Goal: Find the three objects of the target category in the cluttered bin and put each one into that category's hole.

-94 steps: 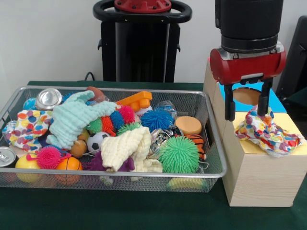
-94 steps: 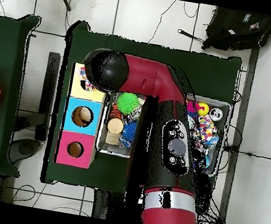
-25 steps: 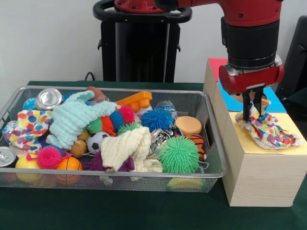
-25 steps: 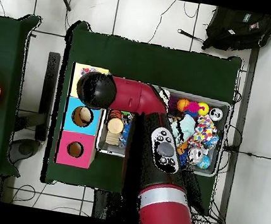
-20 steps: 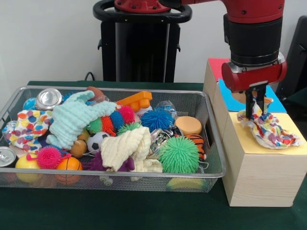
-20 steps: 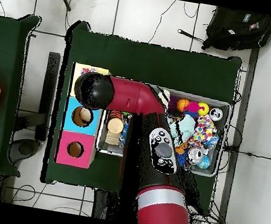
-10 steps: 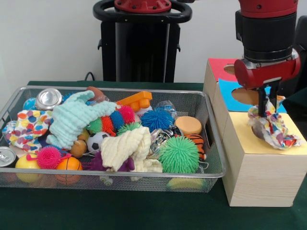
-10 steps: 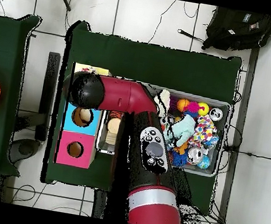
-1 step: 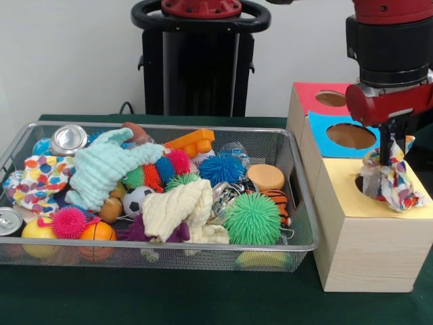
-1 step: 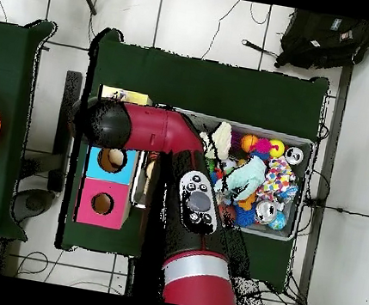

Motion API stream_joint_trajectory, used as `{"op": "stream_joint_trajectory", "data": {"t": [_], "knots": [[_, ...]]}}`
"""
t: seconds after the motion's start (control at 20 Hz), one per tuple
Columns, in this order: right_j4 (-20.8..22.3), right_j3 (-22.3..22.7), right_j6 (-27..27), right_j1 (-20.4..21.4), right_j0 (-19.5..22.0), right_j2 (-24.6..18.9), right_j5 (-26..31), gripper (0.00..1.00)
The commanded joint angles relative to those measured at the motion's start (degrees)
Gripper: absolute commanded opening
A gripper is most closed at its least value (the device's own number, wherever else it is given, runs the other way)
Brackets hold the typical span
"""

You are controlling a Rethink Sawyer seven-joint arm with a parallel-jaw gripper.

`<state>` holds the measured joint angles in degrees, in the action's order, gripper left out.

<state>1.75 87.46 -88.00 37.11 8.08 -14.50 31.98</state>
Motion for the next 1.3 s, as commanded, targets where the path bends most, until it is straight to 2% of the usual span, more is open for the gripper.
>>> {"op": "stream_joint_trajectory", "data": {"t": [0.05,0.5,1.05,1.3], "knots": [[0.3,0.5,-9.7,-3.5,-0.5,1.3,-1.9,0.00],[1.9,-0.4,-6.3,-4.6,1.2,1.3,-2.3,0.00],[3.2,-1.6,-4.1,-6.7,2.6,0.7,-4.3,0.00],[3.5,-1.8,-4.7,-7.4,2.3,0.9,-6.2,0.00]]}}
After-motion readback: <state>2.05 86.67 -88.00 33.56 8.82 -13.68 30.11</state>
